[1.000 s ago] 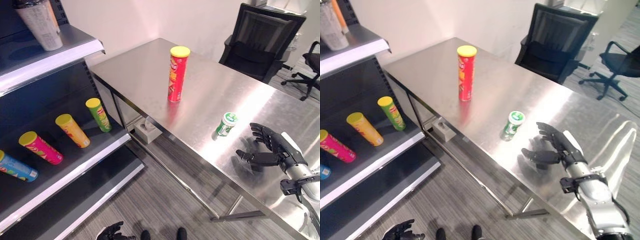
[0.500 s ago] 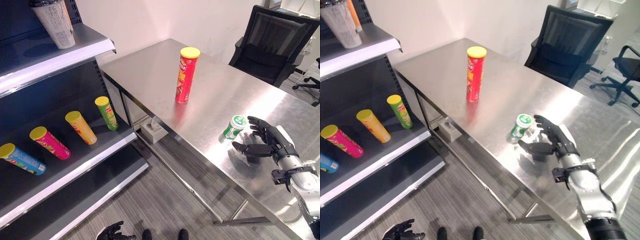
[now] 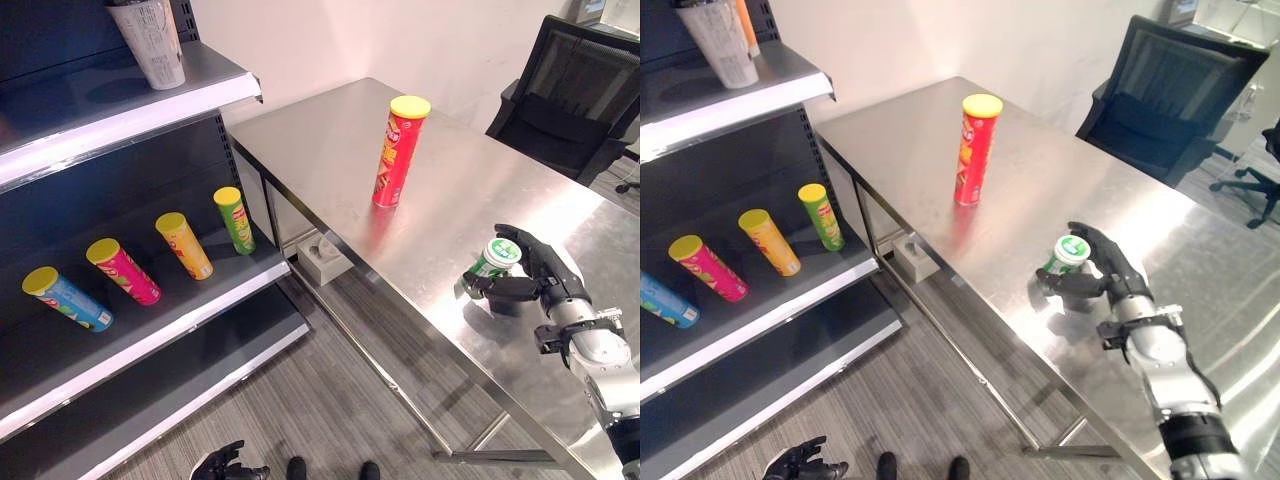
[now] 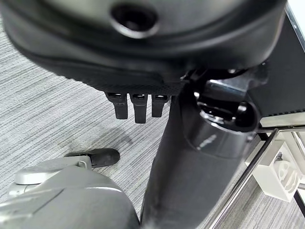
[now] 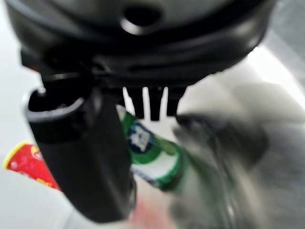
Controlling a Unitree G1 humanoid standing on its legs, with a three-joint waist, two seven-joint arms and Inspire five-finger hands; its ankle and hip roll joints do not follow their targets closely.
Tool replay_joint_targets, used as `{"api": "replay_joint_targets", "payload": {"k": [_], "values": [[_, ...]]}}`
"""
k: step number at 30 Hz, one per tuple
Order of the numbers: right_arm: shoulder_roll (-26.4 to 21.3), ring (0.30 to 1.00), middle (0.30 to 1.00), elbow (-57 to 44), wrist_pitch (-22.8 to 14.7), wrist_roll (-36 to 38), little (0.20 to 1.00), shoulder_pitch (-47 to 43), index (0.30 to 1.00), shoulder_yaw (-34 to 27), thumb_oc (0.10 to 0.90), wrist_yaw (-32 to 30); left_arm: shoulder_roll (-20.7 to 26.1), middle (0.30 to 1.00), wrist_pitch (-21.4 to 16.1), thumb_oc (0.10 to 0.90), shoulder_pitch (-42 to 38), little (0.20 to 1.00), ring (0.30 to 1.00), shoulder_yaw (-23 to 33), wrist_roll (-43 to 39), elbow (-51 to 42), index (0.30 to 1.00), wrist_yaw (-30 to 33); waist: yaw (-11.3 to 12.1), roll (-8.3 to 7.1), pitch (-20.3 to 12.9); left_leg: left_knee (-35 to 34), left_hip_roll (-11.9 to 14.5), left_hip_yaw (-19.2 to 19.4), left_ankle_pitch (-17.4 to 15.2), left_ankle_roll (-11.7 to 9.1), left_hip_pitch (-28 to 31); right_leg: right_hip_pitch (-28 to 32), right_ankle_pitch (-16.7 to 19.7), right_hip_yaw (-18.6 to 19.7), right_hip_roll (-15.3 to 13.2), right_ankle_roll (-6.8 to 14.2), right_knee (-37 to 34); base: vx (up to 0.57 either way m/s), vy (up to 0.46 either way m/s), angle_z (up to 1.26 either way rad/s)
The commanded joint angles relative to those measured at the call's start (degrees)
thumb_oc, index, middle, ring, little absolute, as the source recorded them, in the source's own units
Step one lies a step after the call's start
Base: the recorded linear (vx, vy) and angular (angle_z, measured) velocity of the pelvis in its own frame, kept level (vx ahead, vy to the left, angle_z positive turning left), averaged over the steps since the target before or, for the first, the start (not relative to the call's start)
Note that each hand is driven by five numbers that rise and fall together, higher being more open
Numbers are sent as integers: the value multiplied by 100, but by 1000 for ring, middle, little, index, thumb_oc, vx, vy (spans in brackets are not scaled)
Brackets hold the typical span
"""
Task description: Put the goods on the table back onto the shelves and tidy them up.
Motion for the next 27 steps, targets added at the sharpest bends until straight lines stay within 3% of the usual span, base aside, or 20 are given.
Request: {"api": "replay_joint_targets", "payload": {"k": [1,12,20,27], "values": [[-199,300,300,-189,-330,-57,300,-662,300,130,400,-9,363,900,-134,800,-176,900,900,-200,48,179,900,76,228,-278,-79,66,345,92,-321,-424,133,335,-363,121,-613,750,40,0,0,0],[-281,300,300,-552,-373,-279,300,-339,300,-265,400,-135,368,900,-128,800,-194,900,900,-100,107,196,900,99,195,-301,-97,66,389,88,-339,-435,173,373,-392,107,-594,736,40,0,0,0],[-428,300,300,-1919,-604,-380,300,4,300,-1154,400,-289,425,900,-142,800,-219,900,900,95,119,38,900,97,119,-288,-178,66,432,92,-345,-456,220,423,-443,116,-560,717,40,-9,-20,0],[-313,300,300,-3031,-1063,284,300,-877,300,-1296,400,-428,411,900,-162,800,-273,900,900,-34,43,-7,900,105,234,-304,-272,66,536,-59,-220,-585,152,480,-539,34,-434,618,40,-48,-80,8]]}}
